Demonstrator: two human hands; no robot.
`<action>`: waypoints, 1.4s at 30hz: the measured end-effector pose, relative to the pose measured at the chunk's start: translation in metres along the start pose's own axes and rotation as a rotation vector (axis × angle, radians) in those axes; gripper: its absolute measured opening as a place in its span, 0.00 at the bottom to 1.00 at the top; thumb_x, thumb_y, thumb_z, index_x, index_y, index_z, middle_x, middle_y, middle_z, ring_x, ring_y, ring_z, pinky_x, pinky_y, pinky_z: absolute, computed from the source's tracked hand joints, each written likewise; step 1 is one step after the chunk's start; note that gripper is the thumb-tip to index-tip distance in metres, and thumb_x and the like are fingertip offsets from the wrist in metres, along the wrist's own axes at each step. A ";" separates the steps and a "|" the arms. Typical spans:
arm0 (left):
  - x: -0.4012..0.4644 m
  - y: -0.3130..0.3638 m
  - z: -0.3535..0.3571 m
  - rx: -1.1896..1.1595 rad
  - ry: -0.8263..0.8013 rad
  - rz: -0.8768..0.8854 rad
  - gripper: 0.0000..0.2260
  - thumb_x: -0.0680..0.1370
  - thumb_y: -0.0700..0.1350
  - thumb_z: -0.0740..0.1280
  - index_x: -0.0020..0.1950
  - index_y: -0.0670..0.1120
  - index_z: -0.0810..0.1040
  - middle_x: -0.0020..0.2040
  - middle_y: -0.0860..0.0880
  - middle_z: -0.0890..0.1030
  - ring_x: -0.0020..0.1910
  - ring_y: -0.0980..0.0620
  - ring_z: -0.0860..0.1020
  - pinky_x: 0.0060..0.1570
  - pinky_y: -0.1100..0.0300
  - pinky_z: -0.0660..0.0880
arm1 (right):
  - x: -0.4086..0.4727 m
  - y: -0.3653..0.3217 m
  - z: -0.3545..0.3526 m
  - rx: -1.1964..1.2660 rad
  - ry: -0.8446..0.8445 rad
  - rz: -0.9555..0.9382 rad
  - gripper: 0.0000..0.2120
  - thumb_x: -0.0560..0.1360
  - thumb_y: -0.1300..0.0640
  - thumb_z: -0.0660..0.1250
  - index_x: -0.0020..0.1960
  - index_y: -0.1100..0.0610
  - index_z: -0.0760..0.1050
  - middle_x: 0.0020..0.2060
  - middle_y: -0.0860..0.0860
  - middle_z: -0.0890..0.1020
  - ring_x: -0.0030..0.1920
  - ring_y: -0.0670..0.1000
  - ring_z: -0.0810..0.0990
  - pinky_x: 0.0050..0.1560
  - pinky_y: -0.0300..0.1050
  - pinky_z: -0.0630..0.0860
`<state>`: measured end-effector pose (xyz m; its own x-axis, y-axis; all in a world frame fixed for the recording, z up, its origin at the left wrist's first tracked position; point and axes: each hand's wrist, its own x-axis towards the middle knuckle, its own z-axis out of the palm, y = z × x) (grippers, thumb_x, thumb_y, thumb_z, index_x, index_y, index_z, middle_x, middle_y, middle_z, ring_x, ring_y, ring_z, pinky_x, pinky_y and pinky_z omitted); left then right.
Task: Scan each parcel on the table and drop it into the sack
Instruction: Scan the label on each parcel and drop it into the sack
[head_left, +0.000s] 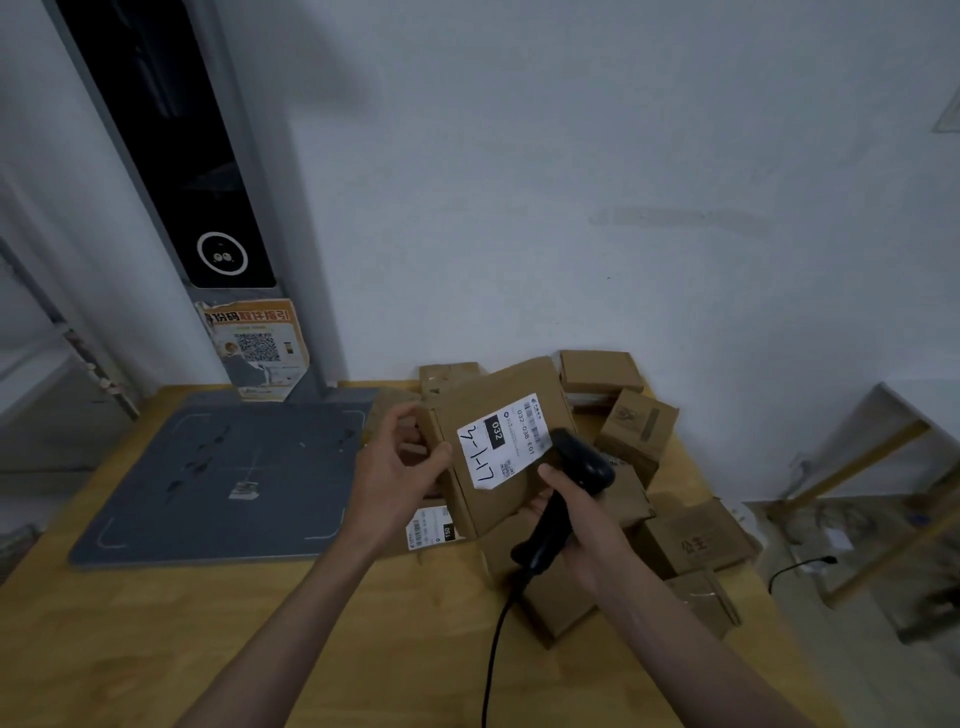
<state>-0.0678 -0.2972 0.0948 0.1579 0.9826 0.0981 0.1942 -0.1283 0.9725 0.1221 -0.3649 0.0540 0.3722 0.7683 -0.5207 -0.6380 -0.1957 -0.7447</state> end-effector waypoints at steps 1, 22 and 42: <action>0.000 0.000 -0.002 -0.015 -0.007 0.002 0.24 0.75 0.43 0.73 0.67 0.57 0.69 0.54 0.51 0.80 0.51 0.52 0.81 0.37 0.58 0.82 | 0.000 0.000 0.001 0.007 -0.007 0.000 0.22 0.75 0.61 0.74 0.67 0.55 0.74 0.56 0.58 0.85 0.55 0.56 0.84 0.48 0.48 0.80; 0.038 -0.001 -0.024 0.503 -0.114 0.173 0.17 0.76 0.39 0.70 0.54 0.60 0.71 0.58 0.56 0.75 0.50 0.53 0.76 0.44 0.55 0.76 | 0.007 -0.035 -0.022 -1.184 -0.113 -0.609 0.11 0.77 0.60 0.72 0.44 0.48 0.72 0.35 0.43 0.77 0.34 0.37 0.79 0.37 0.26 0.72; 0.048 0.004 -0.029 0.712 -0.212 0.195 0.17 0.76 0.39 0.69 0.55 0.60 0.71 0.60 0.54 0.73 0.42 0.60 0.71 0.35 0.67 0.66 | 0.007 -0.036 -0.017 -1.946 -0.303 -0.786 0.20 0.79 0.57 0.67 0.70 0.51 0.69 0.63 0.50 0.76 0.59 0.49 0.78 0.59 0.43 0.74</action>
<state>-0.0877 -0.2463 0.1093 0.4215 0.8956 0.1420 0.7089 -0.4231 0.5643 0.1590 -0.3636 0.0698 -0.0743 0.9964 -0.0419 0.9786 0.0648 -0.1951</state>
